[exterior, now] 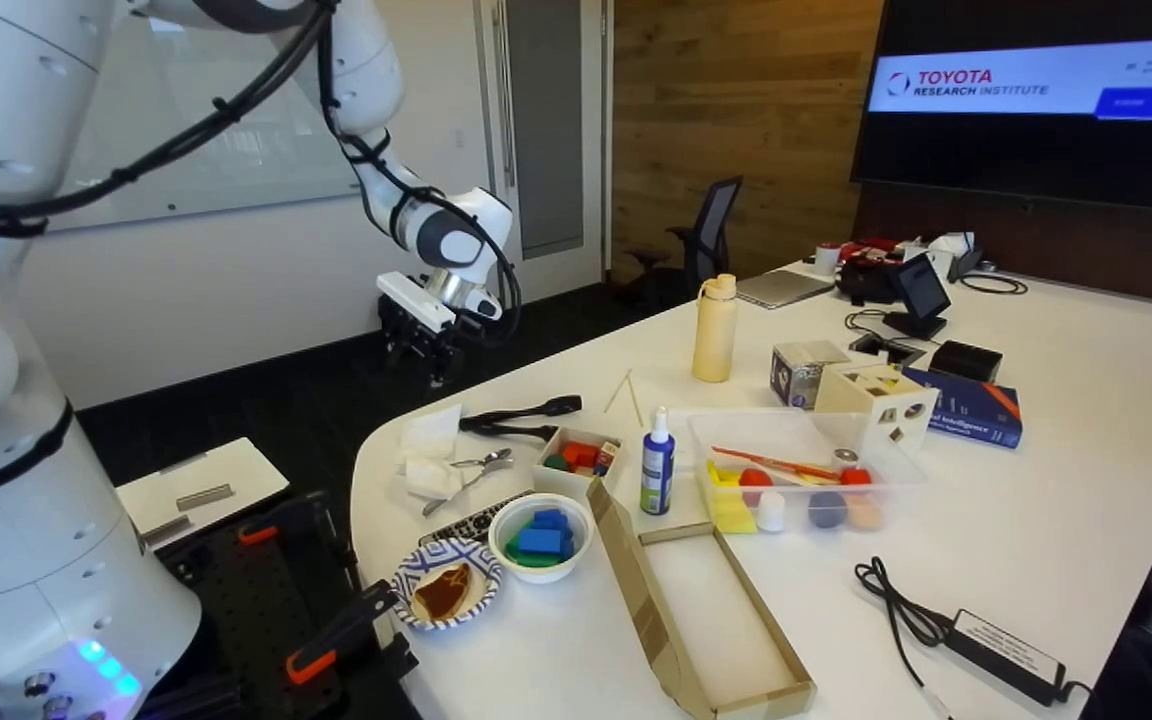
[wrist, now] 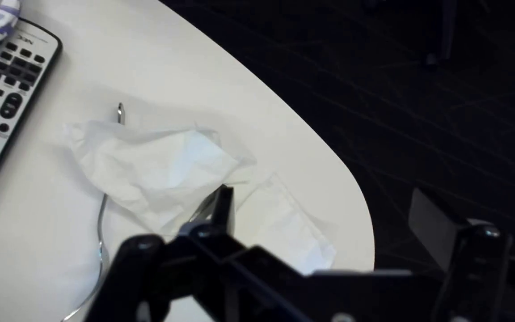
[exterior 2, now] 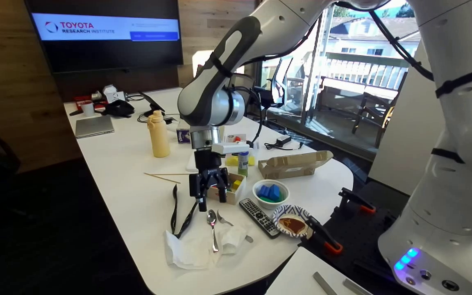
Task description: Fold one white napkin in half.
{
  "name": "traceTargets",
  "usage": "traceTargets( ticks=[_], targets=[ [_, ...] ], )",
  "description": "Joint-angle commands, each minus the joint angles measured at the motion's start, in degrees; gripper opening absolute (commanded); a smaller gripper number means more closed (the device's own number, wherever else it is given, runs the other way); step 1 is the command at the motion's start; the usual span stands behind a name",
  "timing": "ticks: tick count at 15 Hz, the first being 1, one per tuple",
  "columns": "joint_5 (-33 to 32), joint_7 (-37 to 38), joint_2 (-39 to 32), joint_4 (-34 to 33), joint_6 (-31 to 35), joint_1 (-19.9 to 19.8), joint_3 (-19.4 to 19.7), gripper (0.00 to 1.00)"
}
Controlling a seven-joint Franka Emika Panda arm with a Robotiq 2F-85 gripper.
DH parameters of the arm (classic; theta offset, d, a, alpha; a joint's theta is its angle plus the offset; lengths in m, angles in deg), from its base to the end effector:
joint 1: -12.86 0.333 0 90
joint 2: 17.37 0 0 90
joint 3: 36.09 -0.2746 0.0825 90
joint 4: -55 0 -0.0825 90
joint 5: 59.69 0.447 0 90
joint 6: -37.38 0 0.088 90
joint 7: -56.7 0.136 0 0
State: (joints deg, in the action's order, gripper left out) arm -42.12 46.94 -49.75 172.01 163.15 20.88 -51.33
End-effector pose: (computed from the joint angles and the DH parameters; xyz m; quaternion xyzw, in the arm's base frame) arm 0.4908 0.2530 0.0339 -0.9508 -0.1598 0.2177 0.1515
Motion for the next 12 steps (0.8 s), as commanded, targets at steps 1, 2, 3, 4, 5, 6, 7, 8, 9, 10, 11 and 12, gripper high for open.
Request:
traceTargets(
  ticks=[1,2,3,4,5,6,7,8,9,10,11,12],
  targets=[
    [0.04,0.0,0.03,-0.09,-0.16,0.17,0.13,1.0],
    [0.05,0.0,0.49,0.02,-0.17,0.16,0.15,1.0],
    [0.06,0.01,1.03,0.1,-0.18,0.2,0.16,1.0],
    [0.79,-0.25,-0.3,-0.91,-0.2,-0.17,0.12,1.0],
    [1.07,-0.38,-3.26,-2.63,0.15,-0.35,0.4,1.0],
    [1.55,-0.68,-5.16,-3.46,0.85,-0.63,0.44,1.0],
    [2.03,-1.44,-7.73,-4.5,1.53,-0.98,0.27,1.0],
    [2.43,-1.7,-9.72,-5.07,2.65,-1.3,0.12,1.0],
    [3.2,-2.3,-11.99,-5.64,4.17,-1.98,-0.32,1.0],
    [3.64,-2.45,-14.2,-6.45,5.38,-2.39,-0.65,1.0],
    [3.75,-2.8,-16.38,-7.53,6.22,-2.65,-0.98,1.0],
    [3.61,-2.98,-18.35,-8.66,7.01,-2.84,-1.4,1.0]
  ],
)
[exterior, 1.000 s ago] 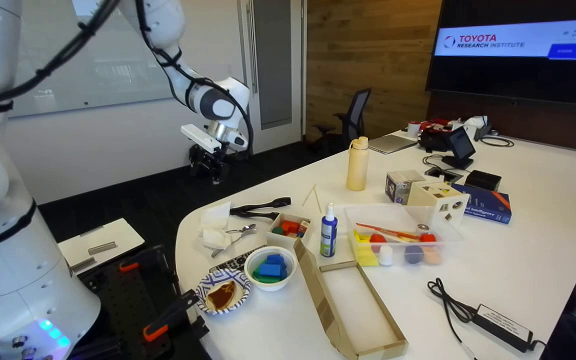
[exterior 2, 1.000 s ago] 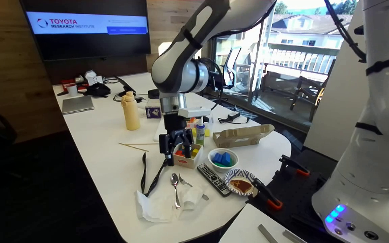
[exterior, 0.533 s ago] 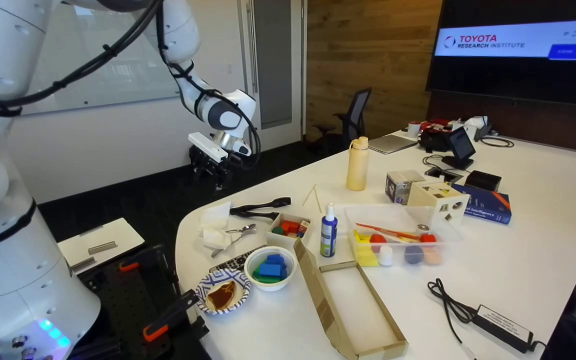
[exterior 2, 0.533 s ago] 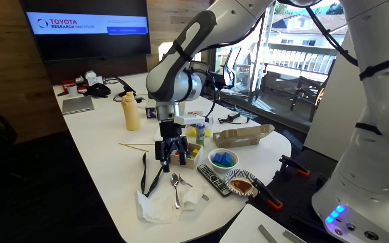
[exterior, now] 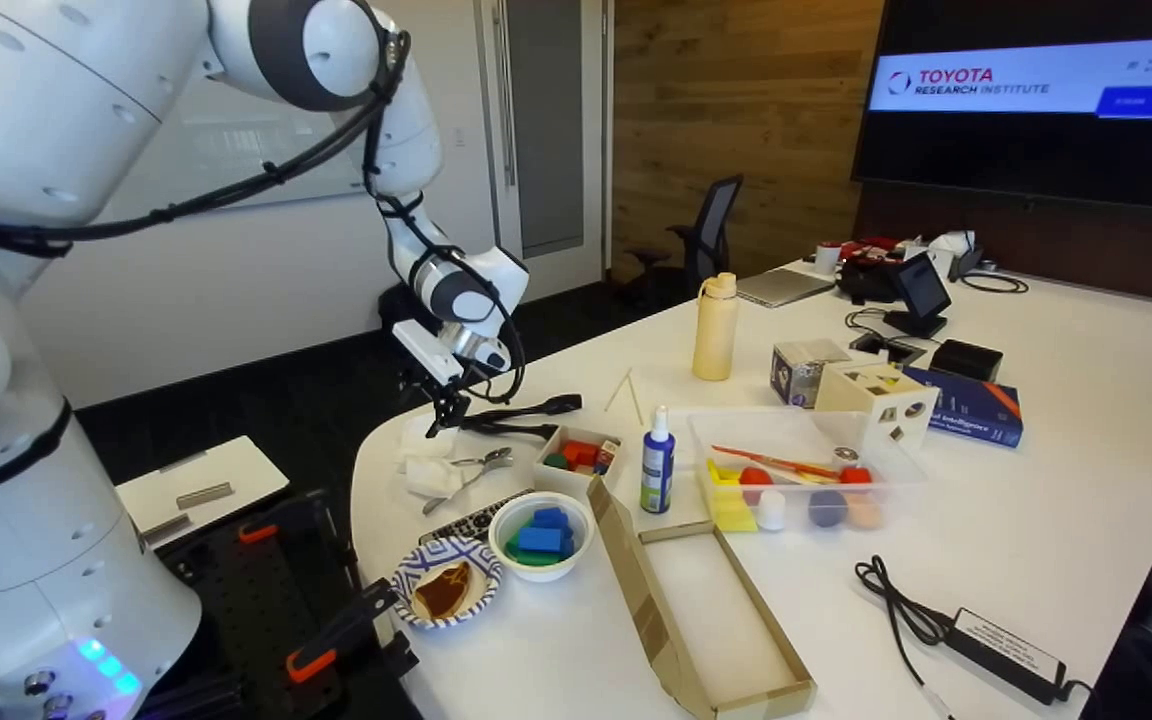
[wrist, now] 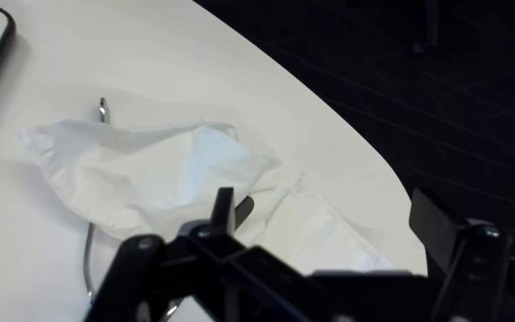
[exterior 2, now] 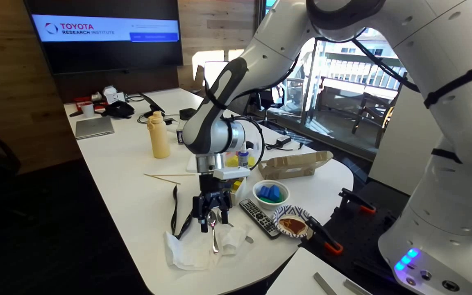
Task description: Fold one white napkin in half.
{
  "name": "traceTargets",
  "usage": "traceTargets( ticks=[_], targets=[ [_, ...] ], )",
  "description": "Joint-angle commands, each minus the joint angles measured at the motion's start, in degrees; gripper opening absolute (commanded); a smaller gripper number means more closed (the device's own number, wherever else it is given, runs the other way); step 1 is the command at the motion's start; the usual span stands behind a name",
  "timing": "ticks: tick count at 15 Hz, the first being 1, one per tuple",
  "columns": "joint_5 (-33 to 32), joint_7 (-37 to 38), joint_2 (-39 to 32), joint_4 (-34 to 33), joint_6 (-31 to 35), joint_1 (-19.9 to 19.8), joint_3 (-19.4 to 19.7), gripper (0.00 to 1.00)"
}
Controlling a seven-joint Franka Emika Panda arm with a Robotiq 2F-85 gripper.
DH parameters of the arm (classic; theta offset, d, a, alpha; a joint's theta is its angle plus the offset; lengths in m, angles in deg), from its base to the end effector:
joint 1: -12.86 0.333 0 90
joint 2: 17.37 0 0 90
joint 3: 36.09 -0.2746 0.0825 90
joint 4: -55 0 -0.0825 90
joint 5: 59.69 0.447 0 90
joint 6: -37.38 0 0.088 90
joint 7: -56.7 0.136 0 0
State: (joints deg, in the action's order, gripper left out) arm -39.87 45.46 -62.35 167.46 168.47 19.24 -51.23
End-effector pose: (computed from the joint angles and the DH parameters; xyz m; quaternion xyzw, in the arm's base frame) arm 0.4785 0.2403 -0.0533 -0.9475 -0.1183 0.2376 0.1783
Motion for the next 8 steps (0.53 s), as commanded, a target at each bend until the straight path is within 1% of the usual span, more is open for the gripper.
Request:
traceTargets(
  ticks=[1,5,8],
  targets=[
    [0.9,-1.32,-7.45,-5.31,2.65,-1.12,-1.78,1.0],
    [-0.53,0.98,-11.54,-9.65,6.42,0.52,-2.51,1.0],
    [-1.13,3.19,-13.39,-12.52,7.56,1.87,-2.41,1.0]
  ],
)
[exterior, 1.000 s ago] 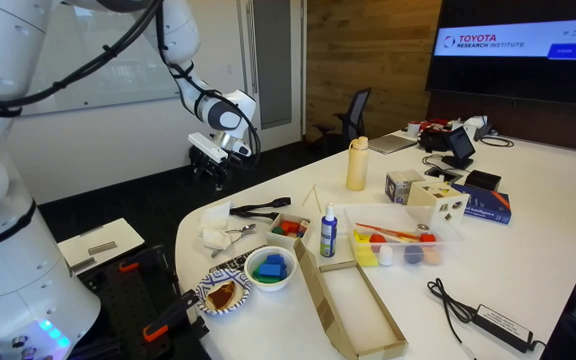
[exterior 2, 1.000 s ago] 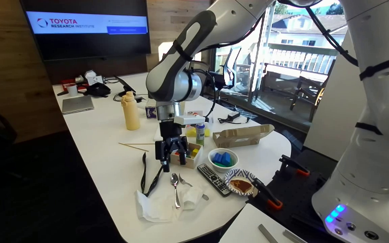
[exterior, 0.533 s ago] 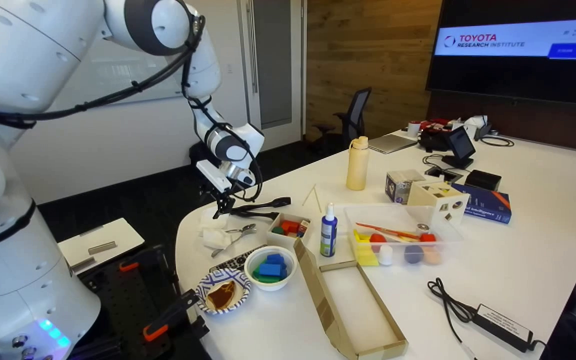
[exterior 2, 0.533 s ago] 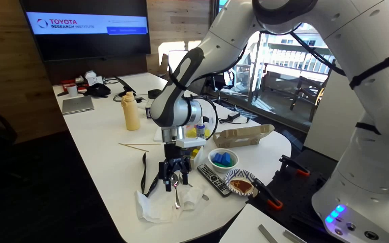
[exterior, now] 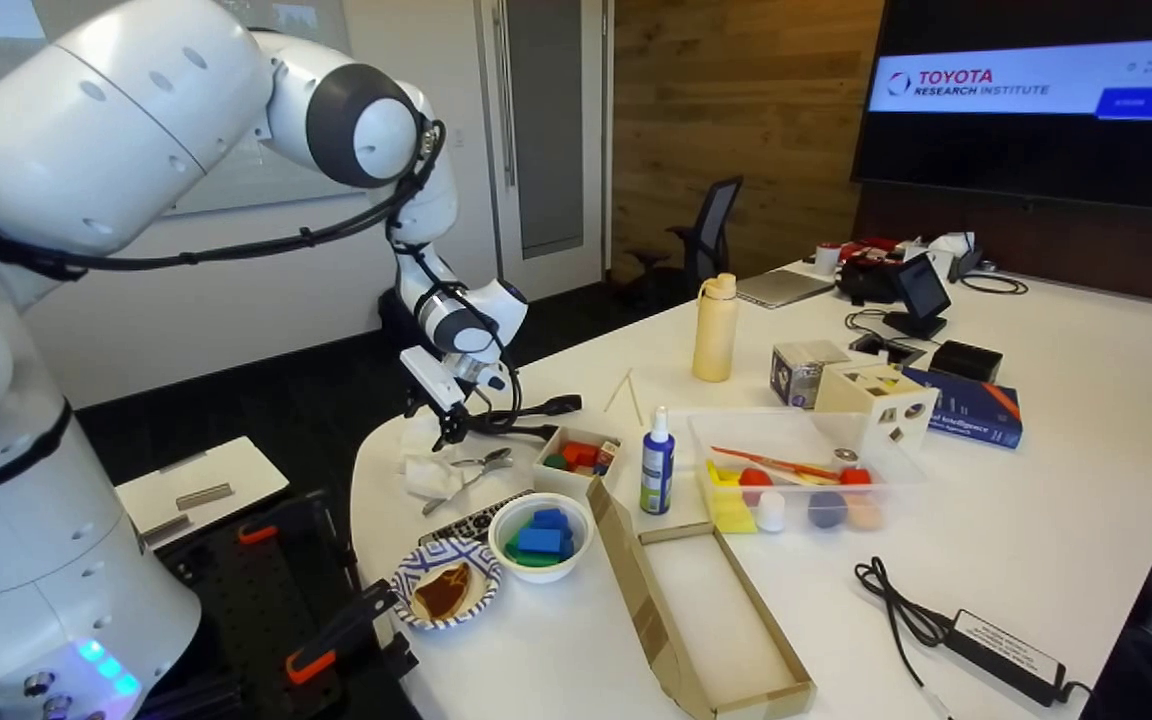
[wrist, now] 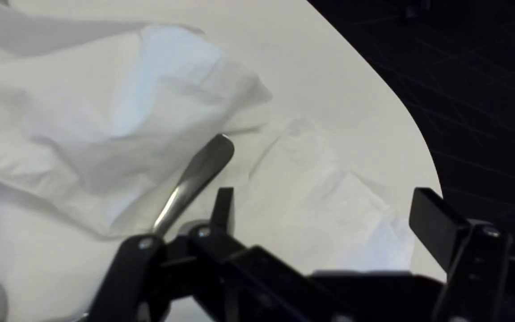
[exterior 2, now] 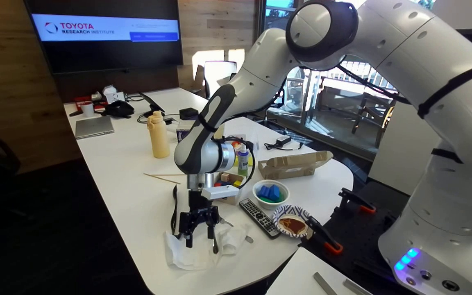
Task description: Fold one white napkin in half.
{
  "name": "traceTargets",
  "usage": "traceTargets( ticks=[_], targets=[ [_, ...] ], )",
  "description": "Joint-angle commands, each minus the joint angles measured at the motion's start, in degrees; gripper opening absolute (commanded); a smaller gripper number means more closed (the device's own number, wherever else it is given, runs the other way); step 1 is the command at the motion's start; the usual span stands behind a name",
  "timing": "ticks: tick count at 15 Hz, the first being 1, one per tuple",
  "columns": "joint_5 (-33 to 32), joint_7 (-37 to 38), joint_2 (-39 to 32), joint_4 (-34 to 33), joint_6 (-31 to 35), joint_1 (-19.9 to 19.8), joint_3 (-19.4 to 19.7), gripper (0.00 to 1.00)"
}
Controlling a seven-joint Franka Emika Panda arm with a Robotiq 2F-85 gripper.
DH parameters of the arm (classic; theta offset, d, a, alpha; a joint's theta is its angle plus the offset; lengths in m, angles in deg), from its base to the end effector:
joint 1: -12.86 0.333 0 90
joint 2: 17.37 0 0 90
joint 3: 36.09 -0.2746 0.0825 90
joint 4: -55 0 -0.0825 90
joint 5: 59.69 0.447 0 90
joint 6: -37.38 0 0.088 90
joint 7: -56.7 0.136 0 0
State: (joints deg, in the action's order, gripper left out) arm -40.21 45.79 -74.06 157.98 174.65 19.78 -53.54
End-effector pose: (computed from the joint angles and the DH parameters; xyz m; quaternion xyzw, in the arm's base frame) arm 0.4900 0.2756 -0.1057 -0.9507 -0.1109 0.2080 0.2014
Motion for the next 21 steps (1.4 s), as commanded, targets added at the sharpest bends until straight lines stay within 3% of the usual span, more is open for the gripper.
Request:
traceTargets(
  ticks=[1,7,12,16,17,18,21],
  targets=[
    [-0.83,3.48,-2.12,-3.72,1.59,1.78,0.04,1.0],
    [-3.17,9.93,-2.27,-4.88,6.38,5.72,2.47,1.0],
    [-9.22,16.78,-2.52,-6.89,4.67,9.82,7.5,1.0],
    [-11.78,16.26,-3.97,-8.52,3.02,9.64,7.76,1.0],
    [-12.02,15.52,-4.44,-8.83,2.88,9.22,7.38,0.94],
    [-12.15,15.12,-4.82,-9.04,2.86,8.88,7.06,0.74],
    [-12.39,13.34,-5.39,-9.22,3.05,7.86,6.19,0.51]
  ],
)
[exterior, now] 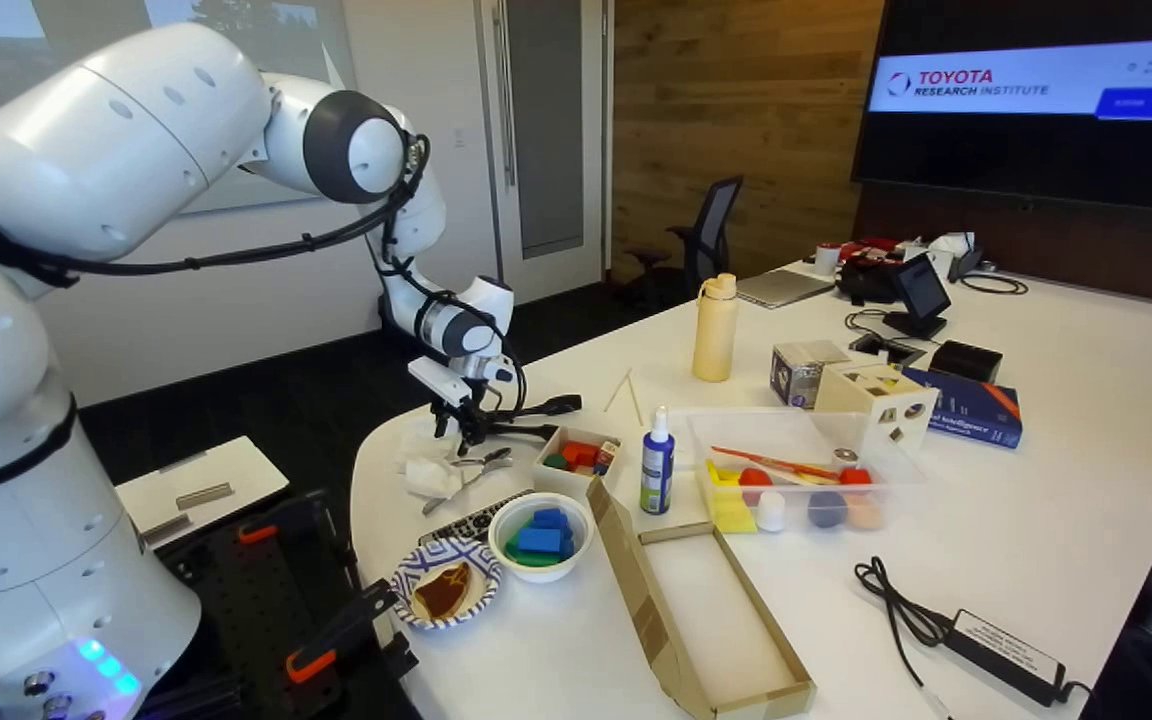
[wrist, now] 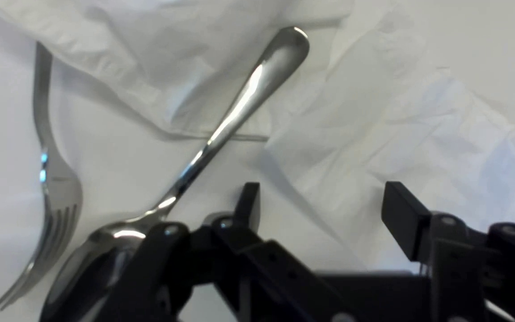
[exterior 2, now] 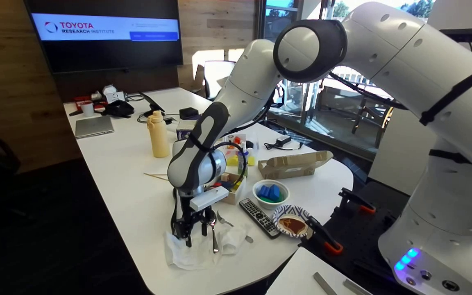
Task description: Fold one white napkin in half.
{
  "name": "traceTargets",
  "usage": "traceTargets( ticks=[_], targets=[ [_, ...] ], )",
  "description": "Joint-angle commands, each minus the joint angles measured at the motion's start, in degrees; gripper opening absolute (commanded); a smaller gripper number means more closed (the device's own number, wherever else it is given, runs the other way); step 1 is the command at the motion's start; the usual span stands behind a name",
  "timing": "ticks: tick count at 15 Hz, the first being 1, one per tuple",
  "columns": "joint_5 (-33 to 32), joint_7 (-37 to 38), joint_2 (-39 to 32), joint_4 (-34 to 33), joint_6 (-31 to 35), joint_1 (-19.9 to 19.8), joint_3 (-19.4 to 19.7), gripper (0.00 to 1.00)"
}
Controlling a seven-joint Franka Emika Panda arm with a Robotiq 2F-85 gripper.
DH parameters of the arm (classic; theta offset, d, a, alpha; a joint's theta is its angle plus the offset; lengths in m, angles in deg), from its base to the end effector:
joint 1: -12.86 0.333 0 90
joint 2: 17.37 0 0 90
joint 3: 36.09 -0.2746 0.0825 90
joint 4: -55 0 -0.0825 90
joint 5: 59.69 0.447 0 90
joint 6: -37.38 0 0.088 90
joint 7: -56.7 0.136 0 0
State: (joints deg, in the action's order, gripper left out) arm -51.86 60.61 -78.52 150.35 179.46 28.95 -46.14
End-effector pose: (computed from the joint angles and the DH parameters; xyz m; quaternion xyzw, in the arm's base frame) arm 0.5235 0.2791 -0.1277 -0.9810 -0.0976 0.1470 0.0811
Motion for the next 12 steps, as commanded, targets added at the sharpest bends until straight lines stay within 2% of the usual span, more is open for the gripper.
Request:
traceTargets(
  ticks=[1,5,7,12],
  targets=[
    [-0.67,-1.97,-0.77,-1.49,-1.95,-1.7,-1.42,0.42],
    [0.21,-6.08,0.53,0.47,-2.47,-4.86,-3.78,0.12],
    [0.66,-8.92,0.74,0.4,-5.34,-7.07,-5.59,0.01],
    [2.17,-14.93,-0.21,-1.55,-14.87,-11.25,-8.6,0.0]
  ],
)
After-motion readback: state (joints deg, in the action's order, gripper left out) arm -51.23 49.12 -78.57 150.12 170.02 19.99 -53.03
